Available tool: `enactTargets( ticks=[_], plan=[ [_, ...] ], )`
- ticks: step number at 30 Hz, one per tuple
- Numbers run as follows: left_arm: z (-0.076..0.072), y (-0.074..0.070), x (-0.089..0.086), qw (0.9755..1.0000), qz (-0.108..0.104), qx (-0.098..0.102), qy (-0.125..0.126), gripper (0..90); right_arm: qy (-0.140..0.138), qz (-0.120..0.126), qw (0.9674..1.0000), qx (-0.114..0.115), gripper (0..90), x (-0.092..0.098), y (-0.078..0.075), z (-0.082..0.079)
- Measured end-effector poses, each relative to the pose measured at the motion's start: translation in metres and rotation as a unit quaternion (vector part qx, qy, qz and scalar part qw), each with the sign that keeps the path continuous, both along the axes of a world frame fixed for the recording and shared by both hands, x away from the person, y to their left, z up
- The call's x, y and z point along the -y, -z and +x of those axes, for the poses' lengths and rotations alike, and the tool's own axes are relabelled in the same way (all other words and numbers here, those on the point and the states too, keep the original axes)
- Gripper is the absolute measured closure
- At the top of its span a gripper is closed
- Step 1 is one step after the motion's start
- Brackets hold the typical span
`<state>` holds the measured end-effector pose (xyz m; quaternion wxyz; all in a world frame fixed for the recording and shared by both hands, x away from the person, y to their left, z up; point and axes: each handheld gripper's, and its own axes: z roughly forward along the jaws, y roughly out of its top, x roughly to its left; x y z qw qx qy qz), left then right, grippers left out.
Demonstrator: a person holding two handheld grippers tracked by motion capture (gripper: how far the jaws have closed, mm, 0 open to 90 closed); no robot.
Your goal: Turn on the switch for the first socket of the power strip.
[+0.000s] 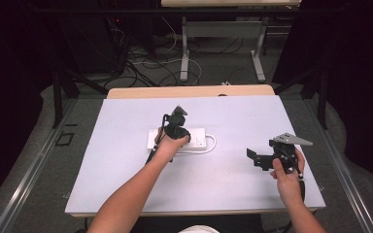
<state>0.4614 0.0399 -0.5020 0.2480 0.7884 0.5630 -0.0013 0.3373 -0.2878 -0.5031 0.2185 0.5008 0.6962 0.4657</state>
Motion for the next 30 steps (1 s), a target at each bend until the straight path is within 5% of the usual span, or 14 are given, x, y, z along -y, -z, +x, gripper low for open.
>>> enactTargets(
  ticks=[30],
  plan=[
    [0.0007, 0.0065, 0.0027, 0.9999, 0.016, -0.001, -0.002, 87.8, -0.005, -0.006, 1.0000, 0.003, 0.1, -0.0008, 0.0000, 0.0002]
  ],
)
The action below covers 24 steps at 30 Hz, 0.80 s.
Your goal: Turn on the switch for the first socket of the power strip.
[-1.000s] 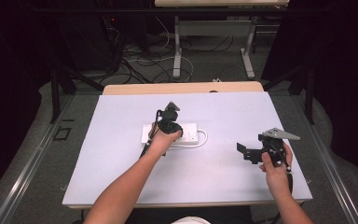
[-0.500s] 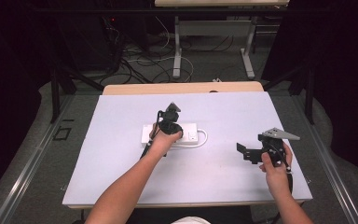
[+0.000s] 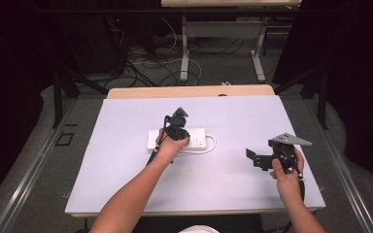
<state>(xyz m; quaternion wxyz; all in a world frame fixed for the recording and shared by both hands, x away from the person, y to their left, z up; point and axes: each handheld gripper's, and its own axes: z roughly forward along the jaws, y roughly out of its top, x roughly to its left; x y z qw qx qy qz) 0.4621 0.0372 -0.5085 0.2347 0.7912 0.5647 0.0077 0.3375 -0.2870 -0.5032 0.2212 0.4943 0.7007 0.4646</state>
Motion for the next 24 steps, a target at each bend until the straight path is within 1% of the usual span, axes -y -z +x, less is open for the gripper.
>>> enactTargets(
  ticks=[6, 8, 13, 21, 22, 23, 24],
  plan=[
    [-0.0007, 0.0003, 0.0004, 1.0000, 0.002, 0.003, -0.001, 89.1, 0.000, 0.005, 1.0000, -0.001, 0.1, -0.0007, 0.0005, 0.0003],
    [-0.0012, 0.0003, 0.0005, 0.9999, 0.006, 0.007, 0.002, 89.4, 0.001, 0.002, 1.0000, 0.000, 0.1, -0.0011, 0.0004, 0.0003],
    [-0.0014, 0.0005, 0.0001, 0.9999, 0.007, 0.009, 0.006, 89.8, -0.001, 0.003, 1.0000, 0.001, 0.1, -0.0015, 0.0009, 0.0009],
    [-0.0016, 0.0016, 0.0003, 0.9999, 0.003, 0.009, 0.006, 90.0, -0.002, 0.003, 1.0000, -0.001, 0.1, -0.0009, 0.0009, 0.0010],
    [-0.0010, 0.0026, 0.0000, 0.9999, 0.001, 0.006, 0.014, 90.0, 0.001, 0.003, 1.0000, 0.001, 0.1, -0.0013, 0.0012, 0.0012],
    [-0.0010, 0.0030, 0.0002, 0.9999, -0.002, 0.007, 0.015, 90.0, -0.002, 0.003, 1.0000, -0.002, 0.1, -0.0009, 0.0010, 0.0011],
    [-0.0013, 0.0031, 0.0014, 0.9999, -0.002, 0.008, 0.012, 90.0, 0.001, 0.003, 1.0000, 0.000, 0.1, -0.0013, 0.0012, 0.0012]
  ],
)
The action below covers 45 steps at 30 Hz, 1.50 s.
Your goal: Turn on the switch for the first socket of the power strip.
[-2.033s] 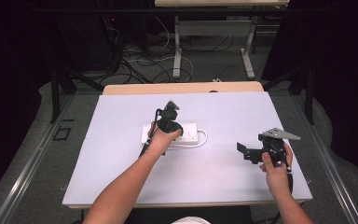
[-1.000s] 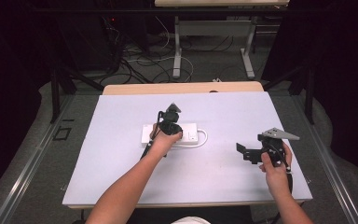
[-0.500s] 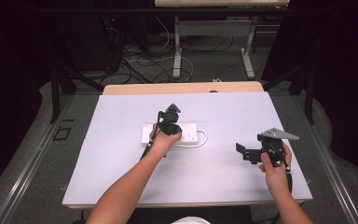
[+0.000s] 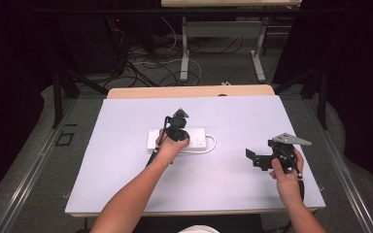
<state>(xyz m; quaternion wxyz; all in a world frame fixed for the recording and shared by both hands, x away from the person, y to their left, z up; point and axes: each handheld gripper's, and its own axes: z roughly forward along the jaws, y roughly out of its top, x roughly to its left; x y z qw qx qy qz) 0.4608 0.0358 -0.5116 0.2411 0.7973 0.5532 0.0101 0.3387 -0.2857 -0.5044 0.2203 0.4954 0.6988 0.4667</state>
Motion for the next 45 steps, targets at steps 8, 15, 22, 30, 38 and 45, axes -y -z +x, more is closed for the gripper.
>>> enactTargets(
  ticks=[8, 15, 22, 30, 38, 45],
  plan=[
    [-0.0005, -0.0001, 0.0011, 1.0000, 0.002, 0.001, -0.002, 90.0, -0.001, 0.003, 1.0000, -0.005, 0.1, 0.0004, -0.0002, -0.0005],
    [-0.0007, -0.0005, 0.0007, 1.0000, 0.007, 0.004, 0.004, 90.0, 0.000, 0.002, 1.0000, -0.003, 0.1, 0.0006, -0.0003, -0.0004],
    [-0.0017, 0.0006, 0.0023, 0.9999, 0.001, 0.013, 0.008, 90.0, 0.000, 0.001, 1.0000, -0.005, 0.1, 0.0015, -0.0002, -0.0003],
    [-0.0027, 0.0012, 0.0024, 0.9995, -0.002, 0.026, 0.018, 87.0, 0.000, -0.001, 1.0000, -0.005, 0.1, 0.0019, 0.0000, -0.0002],
    [-0.0022, -0.0007, -0.0003, 0.9988, -0.006, 0.042, 0.024, 83.4, 0.003, 0.000, 1.0000, 0.000, 0.1, 0.0020, 0.0008, 0.0006],
    [-0.0040, -0.0060, -0.0034, 0.9977, -0.018, 0.064, 0.014, 78.8, -0.002, -0.002, 1.0000, -0.003, 0.1, 0.0024, 0.0004, 0.0003]
  ],
)
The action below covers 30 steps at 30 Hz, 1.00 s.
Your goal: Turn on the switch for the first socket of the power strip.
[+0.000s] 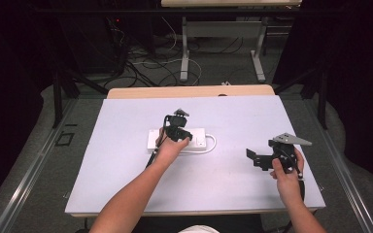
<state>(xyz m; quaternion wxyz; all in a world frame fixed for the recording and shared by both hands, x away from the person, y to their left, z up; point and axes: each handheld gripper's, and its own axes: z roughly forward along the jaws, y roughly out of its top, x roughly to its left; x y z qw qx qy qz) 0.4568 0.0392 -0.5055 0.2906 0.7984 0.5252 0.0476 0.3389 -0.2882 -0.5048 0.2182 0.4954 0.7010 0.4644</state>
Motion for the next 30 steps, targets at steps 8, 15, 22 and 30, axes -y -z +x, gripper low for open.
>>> enactTargets(
  ticks=[8, 15, 22, 30],
  plan=[
    [-0.001, -0.007, -0.006, 0.9997, -0.019, 0.014, -0.002, 71.7, 0.002, 0.001, 1.0000, 0.002, 0.3, 0.000, 0.000, 0.000],
    [-0.002, -0.010, -0.008, 0.9992, -0.028, 0.028, 0.000, 59.8, 0.000, 0.001, 1.0000, -0.001, 0.3, 0.000, 0.000, 0.000],
    [-0.003, -0.012, -0.008, 0.9986, -0.028, 0.044, -0.003, 49.6, 0.003, 0.003, 1.0000, 0.002, 0.4, 0.000, 0.001, -0.001],
    [-0.006, -0.018, -0.008, 0.9964, -0.025, 0.080, 0.014, 41.5, 0.008, 0.006, 1.0000, 0.001, 0.5, 0.003, 0.000, 0.000]
  ],
)
